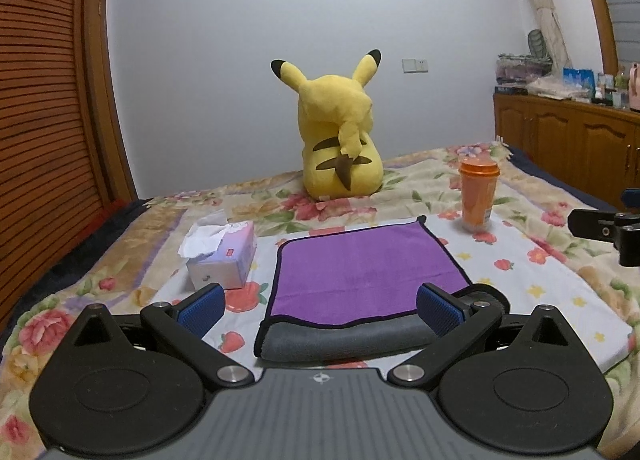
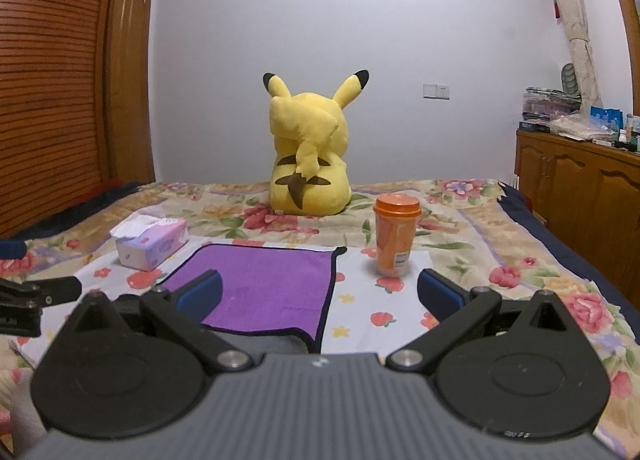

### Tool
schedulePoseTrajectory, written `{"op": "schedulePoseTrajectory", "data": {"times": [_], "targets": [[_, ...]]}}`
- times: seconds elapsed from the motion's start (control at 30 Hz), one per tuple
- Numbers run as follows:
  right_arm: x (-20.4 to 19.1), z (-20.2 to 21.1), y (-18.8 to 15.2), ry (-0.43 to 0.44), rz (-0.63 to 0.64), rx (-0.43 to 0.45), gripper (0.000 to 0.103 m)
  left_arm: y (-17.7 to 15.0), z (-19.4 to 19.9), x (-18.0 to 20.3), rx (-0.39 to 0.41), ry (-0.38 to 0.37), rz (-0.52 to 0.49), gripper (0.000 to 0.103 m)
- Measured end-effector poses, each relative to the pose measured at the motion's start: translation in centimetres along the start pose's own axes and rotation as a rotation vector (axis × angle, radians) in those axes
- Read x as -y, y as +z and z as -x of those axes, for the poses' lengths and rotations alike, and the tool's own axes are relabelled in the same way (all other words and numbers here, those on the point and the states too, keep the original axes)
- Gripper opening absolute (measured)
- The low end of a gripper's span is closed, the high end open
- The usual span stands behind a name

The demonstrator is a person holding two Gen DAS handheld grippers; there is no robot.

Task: Fold towel

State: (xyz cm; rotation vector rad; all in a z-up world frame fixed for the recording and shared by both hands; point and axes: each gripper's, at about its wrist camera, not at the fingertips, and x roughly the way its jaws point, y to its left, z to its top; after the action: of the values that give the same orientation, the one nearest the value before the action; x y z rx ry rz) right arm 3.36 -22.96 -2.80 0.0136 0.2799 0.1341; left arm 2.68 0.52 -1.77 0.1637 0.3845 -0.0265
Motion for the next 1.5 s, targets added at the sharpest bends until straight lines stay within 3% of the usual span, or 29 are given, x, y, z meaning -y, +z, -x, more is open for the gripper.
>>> {"op": "schedulePoseTrajectory", "data": {"times": [0.7, 1.17, 1.5], "targets": [[-0.3, -3.4, 0.2, 0.034, 0.026, -0.049, 0.103, 0.7, -4.8, -2.1, -0.055, 0.017, 0.014, 0.103], [-0.6, -7.3, -0.2, 0.058, 0.052, -0.143, 0.103, 0.7, -8.6, -2.9, -0.091, 0.02, -0.042, 0.103], [-0.8, -9.9, -0.6, 0.08, 0.057, -0.193, 0.103, 0.2, -11.8, -4.4, -0.16, -0.002, -0.049, 0.103]]}}
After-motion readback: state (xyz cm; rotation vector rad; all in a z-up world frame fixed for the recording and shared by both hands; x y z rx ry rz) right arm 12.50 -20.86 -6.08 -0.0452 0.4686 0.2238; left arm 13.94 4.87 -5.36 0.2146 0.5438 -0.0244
